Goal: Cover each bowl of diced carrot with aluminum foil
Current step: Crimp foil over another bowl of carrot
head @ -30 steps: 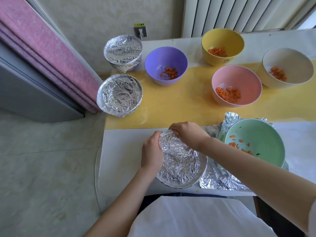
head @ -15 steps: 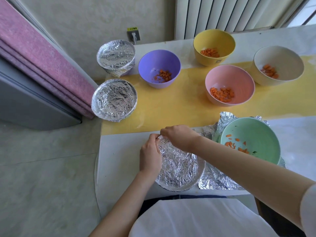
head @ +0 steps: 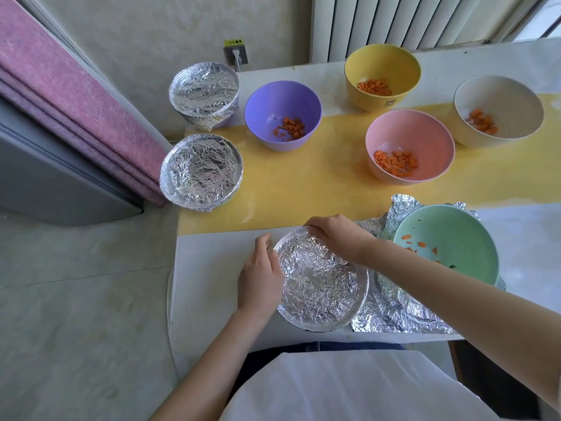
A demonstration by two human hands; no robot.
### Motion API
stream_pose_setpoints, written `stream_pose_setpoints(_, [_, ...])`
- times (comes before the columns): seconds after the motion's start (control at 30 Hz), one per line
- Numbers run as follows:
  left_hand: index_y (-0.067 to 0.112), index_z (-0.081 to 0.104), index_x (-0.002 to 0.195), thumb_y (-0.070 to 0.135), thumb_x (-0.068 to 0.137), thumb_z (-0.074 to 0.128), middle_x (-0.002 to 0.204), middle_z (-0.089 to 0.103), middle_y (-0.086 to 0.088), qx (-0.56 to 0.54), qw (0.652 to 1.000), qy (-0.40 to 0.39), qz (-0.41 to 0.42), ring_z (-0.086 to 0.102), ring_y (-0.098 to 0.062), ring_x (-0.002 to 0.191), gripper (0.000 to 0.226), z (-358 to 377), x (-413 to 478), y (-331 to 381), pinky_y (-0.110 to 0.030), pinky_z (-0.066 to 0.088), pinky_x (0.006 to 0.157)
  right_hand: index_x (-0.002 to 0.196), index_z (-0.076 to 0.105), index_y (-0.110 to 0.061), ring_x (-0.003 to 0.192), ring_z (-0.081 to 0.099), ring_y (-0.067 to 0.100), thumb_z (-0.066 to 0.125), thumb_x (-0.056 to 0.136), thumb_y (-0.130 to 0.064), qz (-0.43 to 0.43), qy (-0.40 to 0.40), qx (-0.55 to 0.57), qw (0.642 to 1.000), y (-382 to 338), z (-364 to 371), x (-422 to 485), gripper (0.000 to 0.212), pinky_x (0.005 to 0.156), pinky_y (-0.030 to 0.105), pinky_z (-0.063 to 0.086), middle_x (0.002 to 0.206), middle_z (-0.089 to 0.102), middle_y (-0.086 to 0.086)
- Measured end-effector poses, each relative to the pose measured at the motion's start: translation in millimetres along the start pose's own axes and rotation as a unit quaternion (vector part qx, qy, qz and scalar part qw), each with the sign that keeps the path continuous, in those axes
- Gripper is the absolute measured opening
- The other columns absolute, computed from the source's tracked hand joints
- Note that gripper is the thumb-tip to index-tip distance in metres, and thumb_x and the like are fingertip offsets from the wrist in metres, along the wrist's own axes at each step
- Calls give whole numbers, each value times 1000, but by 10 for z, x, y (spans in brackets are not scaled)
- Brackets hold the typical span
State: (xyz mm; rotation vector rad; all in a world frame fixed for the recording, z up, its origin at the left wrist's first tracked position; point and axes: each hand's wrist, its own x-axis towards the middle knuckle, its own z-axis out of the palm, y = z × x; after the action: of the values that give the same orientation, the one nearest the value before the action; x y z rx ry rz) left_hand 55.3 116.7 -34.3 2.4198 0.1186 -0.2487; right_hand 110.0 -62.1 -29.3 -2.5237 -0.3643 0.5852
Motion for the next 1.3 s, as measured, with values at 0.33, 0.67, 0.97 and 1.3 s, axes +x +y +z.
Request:
stream_pose_setpoints(0.33, [10,60,114,9,99,39,89,66,-4,-52,998,-17,39,58,-20,75,25,100,133,95,-21,34,62,110,60,-9,72,61,29,38,100,-14,-12,-8,-21,1000,-97,97,9,24,65,37,50,84,66,12])
stream_pose_setpoints(0.67, [7,59,110,9,97,43,82,62,-1,-70,996,2,52,58,-21,74,21,103,111,58,-20,36,63,112,53,-8,66,48,21,33,84,13,-6,-22,-83,996,-250,81,-28,40,54,29,35,95,63,8])
stream_pose_setpoints(0.97, [9,60,111,9,98,40,67,57,-11,-60,998,32,2,49,-31,63,24,129,9,26,-28,22,55,131,46,-14,95,57,21,37,86,13,-48,9,-56,997,-283,166,-56,53,70,23,39,113,60,5])
stream_pose_setpoints(1.3, [7,59,111,12,99,39,84,67,-14,-31,998,46,-3,56,-33,74,23,156,-15,43,-33,29,59,115,53,-9,84,61,23,51,85,3,-92,24,-223,970,-353,178,-49,32,62,29,43,99,62,6])
